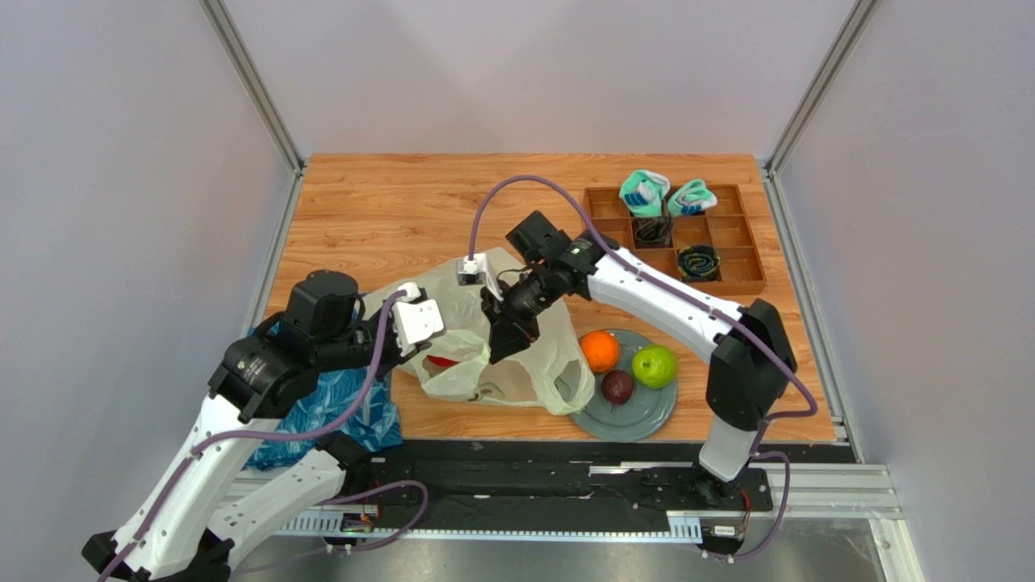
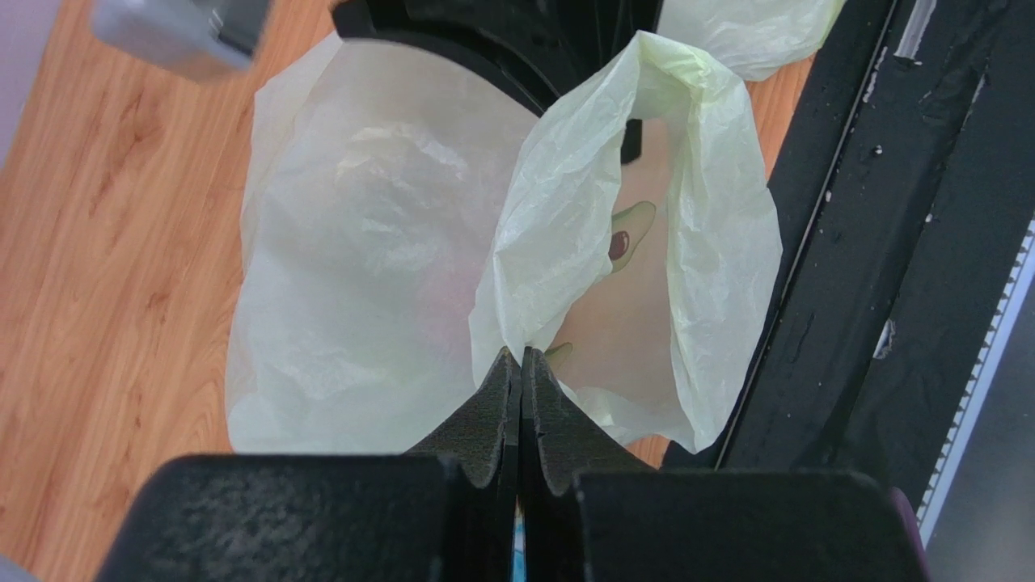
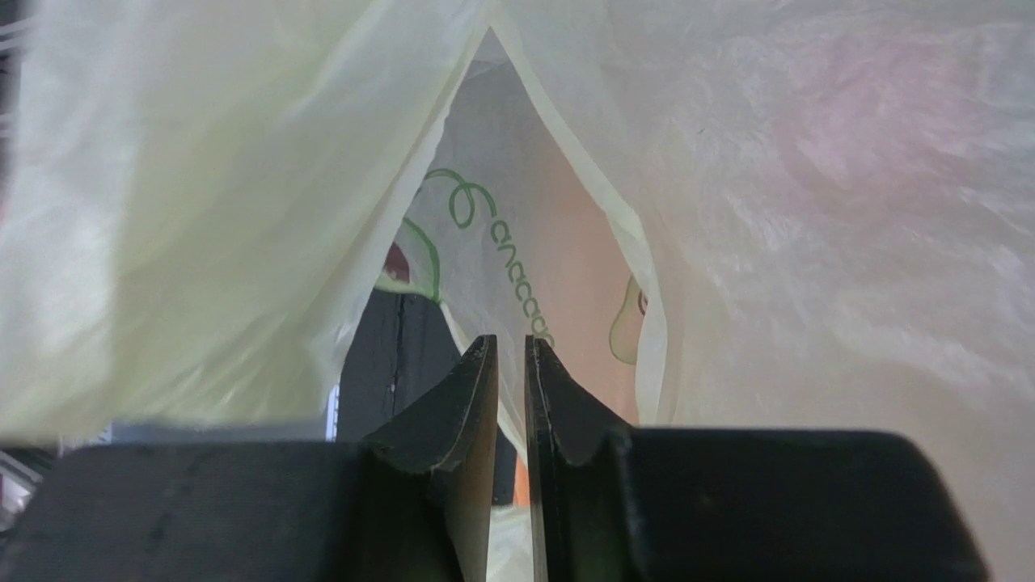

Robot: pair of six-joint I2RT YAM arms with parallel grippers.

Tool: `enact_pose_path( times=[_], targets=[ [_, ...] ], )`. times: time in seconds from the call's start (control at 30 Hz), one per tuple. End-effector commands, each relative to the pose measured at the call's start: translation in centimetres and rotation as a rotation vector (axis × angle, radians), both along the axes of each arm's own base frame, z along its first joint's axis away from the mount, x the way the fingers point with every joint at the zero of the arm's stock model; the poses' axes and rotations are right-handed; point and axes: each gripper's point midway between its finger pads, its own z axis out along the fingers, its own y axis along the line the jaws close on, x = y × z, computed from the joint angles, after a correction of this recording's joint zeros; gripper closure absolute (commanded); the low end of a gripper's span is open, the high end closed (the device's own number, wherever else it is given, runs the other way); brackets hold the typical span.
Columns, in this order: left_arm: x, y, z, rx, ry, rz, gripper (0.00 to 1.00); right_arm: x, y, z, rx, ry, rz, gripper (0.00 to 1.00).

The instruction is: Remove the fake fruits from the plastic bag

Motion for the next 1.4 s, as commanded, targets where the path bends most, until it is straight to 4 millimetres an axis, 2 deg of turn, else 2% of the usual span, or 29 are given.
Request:
enact_pose_path(
  times=[0.0,0.03,0.07,0.1,0.13,0.17,0.2,0.23,0.33,0.5,0.6,0.73,0.8,0.93,1.1,1.17,1.2,1.33,1.37],
  targets=[
    [-0.5,1.6,-0.3,0.008,0.045,0.075,1.00,0.2,4.6,-2.1,-0.056,0.049,-0.088,0.84],
    [-0.7,1.9,-0.5,0.025,0.049,0.074,1.00,0.8,5.4,-2.5,-0.076,0.047,-0.156,0.87],
    [-1.1,2.3,-0.7,0.049,0.034,0.057,1.00,1.2,6.0,-3.8,-0.142,0.068,-0.290,0.85],
    [-1.7,2.8,-1.4,0.076,0.053,0.053,1.00,2.3,7.4,-3.5,-0.097,0.051,-0.355,0.82],
    [-1.8,3.5,-1.6,0.093,0.035,0.071,1.00,2.8,8.1,-3.5,-0.083,0.049,-0.405,0.72],
    [-2.0,3.9,-1.7,0.102,0.030,0.078,1.00,3.0,8.5,-4.5,-0.103,0.067,-0.496,0.66],
    [-2.7,4.4,-2.3,0.119,0.047,0.077,1.00,4.1,9.6,-3.9,-0.048,0.047,-0.549,0.60],
    [-3.2,4.7,-2.3,0.116,0.037,0.070,1.00,4.7,9.9,-4.2,-0.043,0.058,-0.603,0.47],
    [-4.3,5.6,-2.8,0.140,0.055,0.083,1.00,6.3,10.8,-5.2,-0.043,0.088,-0.742,0.34],
    [-5.6,6.6,-4.3,0.196,0.087,0.060,1.00,6.6,11.7,-6.8,-0.057,0.040,-0.802,0.27],
    [-6.1,6.4,-4.8,0.187,0.099,0.040,1.00,6.9,11.9,-8.7,-0.102,0.028,-0.831,0.24],
    [-6.3,6.0,-5.1,0.167,0.111,0.027,1.00,6.9,12.7,-9.9,-0.119,-0.018,-0.842,0.20],
    [-6.3,6.0,-5.1,0.166,0.108,0.026,1.00,7.0,13.0,-10.6,-0.132,-0.069,-0.863,0.13],
    [-6.7,5.9,-4.9,0.154,0.105,0.011,1.00,7.3,13.6,-10.6,-0.139,-0.124,-0.924,0.05],
    [-7.1,5.8,-4.9,0.150,0.104,-0.015,1.00,7.8,14.8,-9.8,-0.107,-0.113,-0.961,0.03],
    [-7.3,5.8,-4.9,0.152,0.114,-0.022,1.00,7.9,15.2,-10.0,-0.107,-0.089,-0.978,0.02],
    [-7.5,5.8,-4.9,0.150,0.120,-0.027,1.00,8.1,15.8,-9.4,-0.088,-0.077,-0.975,0.01],
    [-7.8,5.7,-4.8,0.148,0.137,-0.036,1.00,7.9,17.2,-9.9,-0.083,-0.036,-0.960,0.01],
    [-7.8,5.7,-4.7,0.146,0.139,-0.036,1.00,8.0,17.3,-10.9,-0.099,-0.033,-0.956,0.01]
  ],
)
